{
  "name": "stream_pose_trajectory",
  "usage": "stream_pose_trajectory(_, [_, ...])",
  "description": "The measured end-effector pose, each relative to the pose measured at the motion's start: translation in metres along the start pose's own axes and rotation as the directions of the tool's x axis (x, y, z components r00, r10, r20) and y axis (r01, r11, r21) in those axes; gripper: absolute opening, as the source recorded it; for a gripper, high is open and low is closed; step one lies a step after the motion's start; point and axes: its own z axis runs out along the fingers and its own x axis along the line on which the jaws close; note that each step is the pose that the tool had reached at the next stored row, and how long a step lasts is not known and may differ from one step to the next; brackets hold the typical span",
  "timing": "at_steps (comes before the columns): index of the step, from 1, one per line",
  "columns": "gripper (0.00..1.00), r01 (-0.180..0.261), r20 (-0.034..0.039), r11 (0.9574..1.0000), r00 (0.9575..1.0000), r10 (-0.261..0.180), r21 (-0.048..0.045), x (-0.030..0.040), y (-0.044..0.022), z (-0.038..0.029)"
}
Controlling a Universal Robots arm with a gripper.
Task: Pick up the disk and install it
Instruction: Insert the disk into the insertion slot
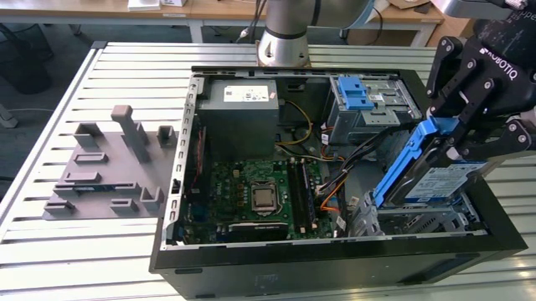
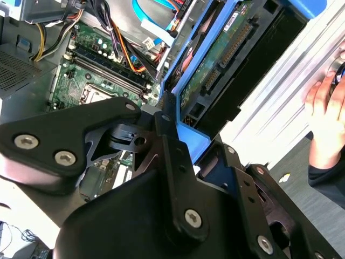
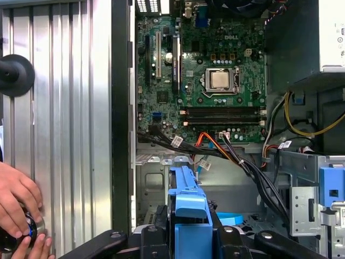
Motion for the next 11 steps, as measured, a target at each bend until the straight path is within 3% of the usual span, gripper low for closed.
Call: stream_pose_trajectory(11, [0.37,0.0,-0.0003,1.0,1.0,0.0,-0.0001,-0.0001,0.0002,-0.0016])
